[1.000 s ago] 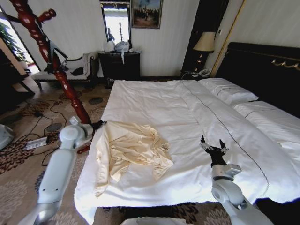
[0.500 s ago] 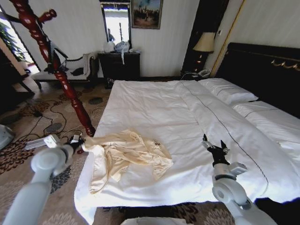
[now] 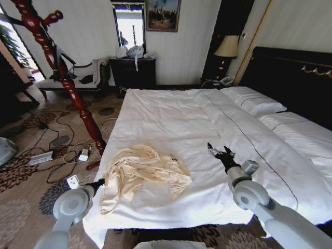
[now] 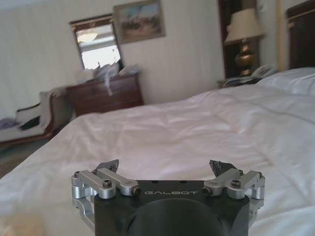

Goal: Pick up the clothes from the bed and hang them on the clothes hanger.

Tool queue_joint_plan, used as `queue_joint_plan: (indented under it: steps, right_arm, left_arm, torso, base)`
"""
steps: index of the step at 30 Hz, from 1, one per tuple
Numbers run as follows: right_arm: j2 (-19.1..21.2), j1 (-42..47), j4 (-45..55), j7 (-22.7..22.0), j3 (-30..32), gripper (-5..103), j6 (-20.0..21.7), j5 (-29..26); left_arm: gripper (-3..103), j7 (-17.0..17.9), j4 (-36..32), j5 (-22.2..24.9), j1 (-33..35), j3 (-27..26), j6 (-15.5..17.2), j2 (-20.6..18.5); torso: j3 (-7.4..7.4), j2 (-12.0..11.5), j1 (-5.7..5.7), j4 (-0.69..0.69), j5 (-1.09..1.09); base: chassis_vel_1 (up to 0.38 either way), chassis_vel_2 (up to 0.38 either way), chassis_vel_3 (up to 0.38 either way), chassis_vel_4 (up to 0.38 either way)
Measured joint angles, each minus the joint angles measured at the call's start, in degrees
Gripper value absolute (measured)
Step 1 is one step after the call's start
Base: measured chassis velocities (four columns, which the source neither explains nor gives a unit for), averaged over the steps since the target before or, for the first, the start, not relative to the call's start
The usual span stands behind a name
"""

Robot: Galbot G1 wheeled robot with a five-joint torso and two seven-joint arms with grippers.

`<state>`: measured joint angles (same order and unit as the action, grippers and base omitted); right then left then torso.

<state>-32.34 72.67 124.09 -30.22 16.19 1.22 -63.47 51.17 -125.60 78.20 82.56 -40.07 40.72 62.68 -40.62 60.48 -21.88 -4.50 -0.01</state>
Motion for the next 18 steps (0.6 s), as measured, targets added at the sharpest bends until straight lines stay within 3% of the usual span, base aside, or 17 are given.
queue_joint_plan:
  steps: [1, 2, 4, 6, 7, 11, 14, 16, 18]
  right_arm:
    - [0.4, -4.6, 0.0, 0.4, -4.8, 100, 2.1, -0.5]
    - [0.4, -4.6, 0.0, 0.4, -4.8, 100, 2.1, -0.5]
    - [0.3, -10.6, -0.2, 0.0, -10.5, 100, 4.5, -1.3]
    - [-1.9, -19.5, -1.4, -1.9, -19.4, 100, 7.8, -4.8]
    - [-1.9, -19.5, -1.4, -1.9, -19.4, 100, 7.8, -4.8]
    - [-8.6, -36.8, -8.1, -2.2, -33.0, 100, 11.0, -11.3]
    - [-11.1, -40.9, -10.6, -2.1, -36.5, 100, 12.5, -13.0]
    - [-16.0, -46.3, -14.3, -6.7, -42.4, 100, 17.7, -16.9]
    - [-17.4, -47.4, -15.2, -8.8, -43.5, 100, 19.4, -18.2]
  left_arm:
    - [2, 0.0, -0.2, -0.3, 0.0, -0.1, 0.0, 0.0]
    - [2, 0.0, -0.2, -0.3, 0.0, -0.1, 0.0, 0.0]
    - [2, -0.1, -0.6, -0.7, -0.2, -0.1, 0.1, 0.4]
    - [2, -0.1, -1.1, -1.0, -0.5, 0.3, 0.1, 1.3]
    - [2, -0.1, -1.1, -1.0, -0.5, 0.3, 0.1, 1.3]
    - [2, -0.1, -1.9, -1.3, -0.9, 1.1, 0.3, 3.4]
    - [2, 0.0, -2.2, -1.5, -0.9, 1.3, 0.4, 3.8]
    - [2, 0.0, -2.9, -1.5, -0.8, 1.2, 0.4, 4.2]
    - [2, 0.0, -3.1, -1.5, -0.8, 1.1, 0.4, 4.2]
  torso:
    - [0.0, 0.0, 0.0, 0.02, 0.04]
    - [0.0, 0.0, 0.0, 0.02, 0.04]
    - [0.0, 0.0, 0.0, 0.07, 0.0]
    - [-0.01, 0.0, -0.01, 0.05, 0.02]
    - [-0.01, 0.0, -0.01, 0.05, 0.02]
    - [-0.01, 0.0, -0.01, 0.06, 0.0]
    - [-0.01, 0.0, -0.02, 0.06, 0.0]
    - [-0.02, 0.0, -0.02, 0.06, 0.01]
    - [-0.01, 0.0, -0.02, 0.06, 0.01]
  base:
    - [0.0, 0.0, 0.0, 0.0]
    - [0.0, 0.0, 0.0, 0.0]
    - [0.0, 0.0, 0.0, 0.0]
    - [0.0, 0.0, 0.0, 0.0]
    - [0.0, 0.0, 0.0, 0.0]
    - [0.0, 0.0, 0.0, 0.0]
    - [0.0, 0.0, 0.0, 0.0]
    - [0.0, 0.0, 0.0, 0.0]
    - [0.0, 0.0, 0.0, 0.0]
